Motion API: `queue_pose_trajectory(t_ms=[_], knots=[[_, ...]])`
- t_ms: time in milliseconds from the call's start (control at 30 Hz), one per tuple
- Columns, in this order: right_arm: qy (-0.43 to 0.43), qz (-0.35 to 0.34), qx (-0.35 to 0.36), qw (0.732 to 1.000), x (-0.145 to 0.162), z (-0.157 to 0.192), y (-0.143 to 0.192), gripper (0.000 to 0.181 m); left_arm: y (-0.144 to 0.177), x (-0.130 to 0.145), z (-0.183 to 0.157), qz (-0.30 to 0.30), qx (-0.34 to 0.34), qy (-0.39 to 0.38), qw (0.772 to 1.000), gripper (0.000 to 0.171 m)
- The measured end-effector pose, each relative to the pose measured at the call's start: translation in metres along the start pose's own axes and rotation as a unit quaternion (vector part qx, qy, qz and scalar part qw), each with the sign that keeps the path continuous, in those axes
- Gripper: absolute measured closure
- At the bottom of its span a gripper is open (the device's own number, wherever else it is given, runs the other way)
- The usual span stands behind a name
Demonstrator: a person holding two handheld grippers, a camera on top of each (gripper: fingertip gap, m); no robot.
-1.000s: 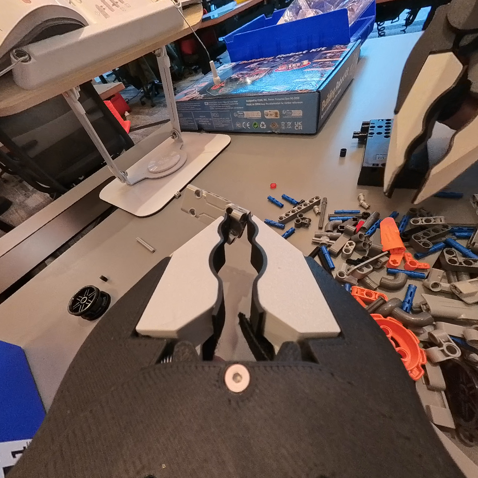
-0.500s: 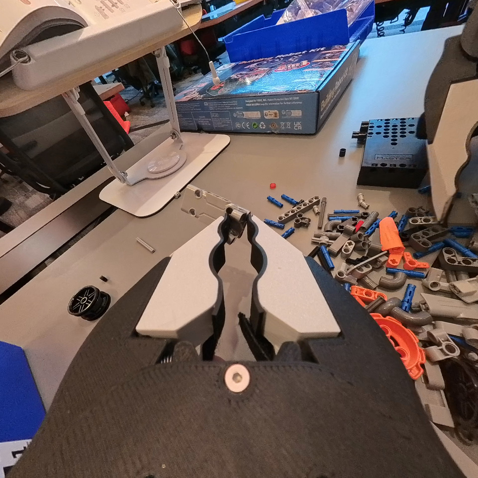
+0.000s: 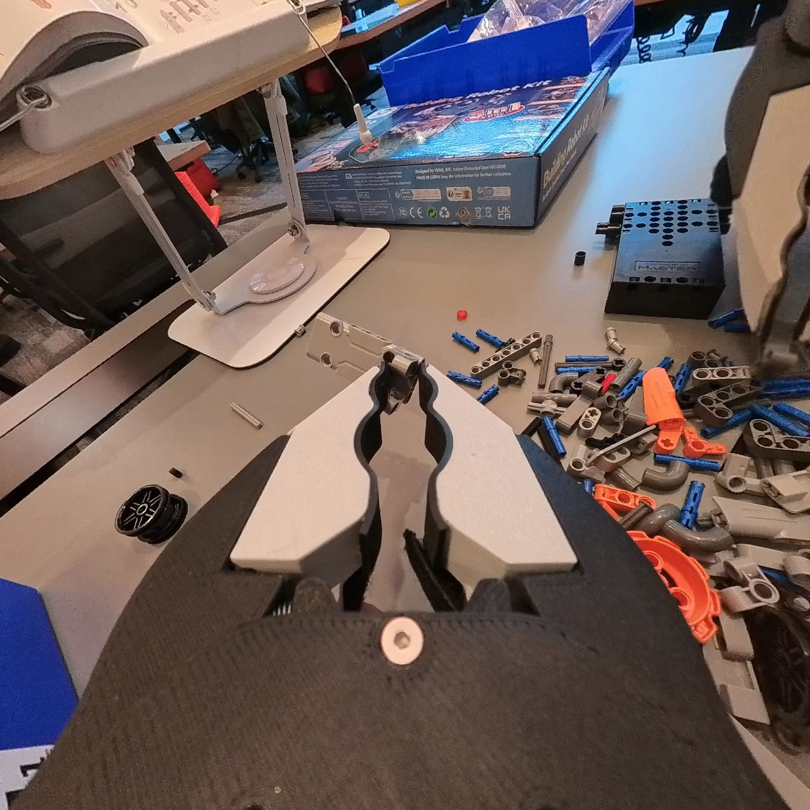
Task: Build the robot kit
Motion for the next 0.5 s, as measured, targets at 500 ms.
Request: queue_pose_trajectory(t_ms=[500], knots=[[-0.047, -0.123, 0.056, 0.99, -0.012, -0.022, 0.038, 0.171, 0.001, 0.0, 0.001, -0.001, -0.003, 0.0, 1.0, 0.16]])
Point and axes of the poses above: each gripper's, where its closed fingertips meet, y back along the fingers, x out of its underside, z = x × y across the jaws, the point moved 7 cm from there along y, back along the fingers, and after that the axes turned 5 degrees about -y, right-handed, at the moved point
